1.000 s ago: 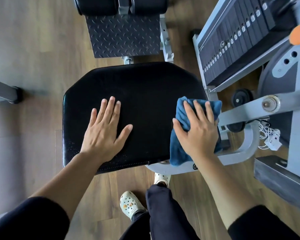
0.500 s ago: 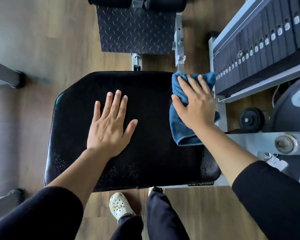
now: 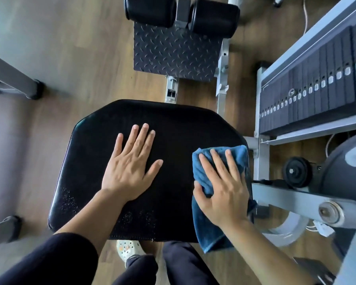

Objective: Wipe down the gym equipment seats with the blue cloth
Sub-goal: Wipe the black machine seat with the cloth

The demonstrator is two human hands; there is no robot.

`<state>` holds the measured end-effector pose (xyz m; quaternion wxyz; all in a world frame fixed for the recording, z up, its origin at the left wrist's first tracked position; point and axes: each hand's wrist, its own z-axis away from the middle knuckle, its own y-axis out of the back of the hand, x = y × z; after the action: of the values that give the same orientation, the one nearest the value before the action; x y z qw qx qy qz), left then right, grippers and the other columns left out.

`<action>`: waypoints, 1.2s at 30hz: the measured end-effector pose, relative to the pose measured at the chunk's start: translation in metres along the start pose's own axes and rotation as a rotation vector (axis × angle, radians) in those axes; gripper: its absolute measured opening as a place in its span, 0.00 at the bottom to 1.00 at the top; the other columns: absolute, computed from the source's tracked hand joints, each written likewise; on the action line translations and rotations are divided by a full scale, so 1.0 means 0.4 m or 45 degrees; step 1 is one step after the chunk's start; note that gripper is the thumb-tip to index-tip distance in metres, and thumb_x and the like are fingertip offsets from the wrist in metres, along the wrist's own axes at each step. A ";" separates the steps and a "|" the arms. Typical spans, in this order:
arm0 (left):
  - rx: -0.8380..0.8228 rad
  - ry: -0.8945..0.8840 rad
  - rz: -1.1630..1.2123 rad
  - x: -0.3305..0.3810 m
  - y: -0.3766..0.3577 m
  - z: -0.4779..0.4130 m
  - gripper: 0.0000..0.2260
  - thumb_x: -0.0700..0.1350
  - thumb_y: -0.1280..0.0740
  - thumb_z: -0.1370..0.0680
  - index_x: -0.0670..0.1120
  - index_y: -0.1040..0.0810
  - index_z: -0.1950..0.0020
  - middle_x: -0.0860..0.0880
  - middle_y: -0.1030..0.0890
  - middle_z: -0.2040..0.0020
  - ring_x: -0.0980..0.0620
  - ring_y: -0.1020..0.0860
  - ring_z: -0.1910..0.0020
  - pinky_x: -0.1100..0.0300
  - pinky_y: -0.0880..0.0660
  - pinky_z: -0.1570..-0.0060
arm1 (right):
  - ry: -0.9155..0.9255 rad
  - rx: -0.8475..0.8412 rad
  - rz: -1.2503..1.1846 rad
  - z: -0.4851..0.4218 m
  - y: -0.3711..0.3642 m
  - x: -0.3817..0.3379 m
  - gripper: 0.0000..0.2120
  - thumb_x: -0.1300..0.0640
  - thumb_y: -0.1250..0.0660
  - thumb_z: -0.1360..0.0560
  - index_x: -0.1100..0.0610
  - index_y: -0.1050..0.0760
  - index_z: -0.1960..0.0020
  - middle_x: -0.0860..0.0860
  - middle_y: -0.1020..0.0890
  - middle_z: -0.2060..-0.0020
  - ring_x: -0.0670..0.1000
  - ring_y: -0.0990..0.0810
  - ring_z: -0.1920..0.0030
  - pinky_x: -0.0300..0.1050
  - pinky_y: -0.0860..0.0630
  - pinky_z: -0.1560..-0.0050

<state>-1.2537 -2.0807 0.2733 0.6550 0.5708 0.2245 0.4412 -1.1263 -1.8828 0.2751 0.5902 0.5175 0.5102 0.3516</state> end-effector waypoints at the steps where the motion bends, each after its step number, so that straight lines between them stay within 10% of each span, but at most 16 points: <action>1: 0.001 0.000 0.015 0.002 0.000 -0.001 0.31 0.63 0.57 0.21 0.48 0.55 0.21 0.51 0.59 0.22 0.53 0.63 0.24 0.50 0.63 0.26 | -0.011 -0.021 0.009 -0.040 -0.010 0.002 0.26 0.44 0.39 0.27 0.49 0.28 0.30 0.50 0.28 0.31 0.56 0.38 0.26 0.59 0.32 0.34; 36: 0.033 0.239 0.265 -0.289 0.047 0.022 0.28 0.57 0.57 0.20 0.48 0.58 0.22 0.50 0.58 0.22 0.52 0.62 0.24 0.53 0.60 0.25 | 0.134 -0.105 -0.026 -0.361 -0.161 -0.387 0.25 0.46 0.46 0.24 0.47 0.31 0.28 0.49 0.27 0.31 0.57 0.36 0.27 0.61 0.31 0.35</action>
<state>-1.3119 -2.1828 0.2690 0.5742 0.5558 0.2300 0.5554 -1.3088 -2.0063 0.2577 0.5869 0.4684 0.5309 0.3929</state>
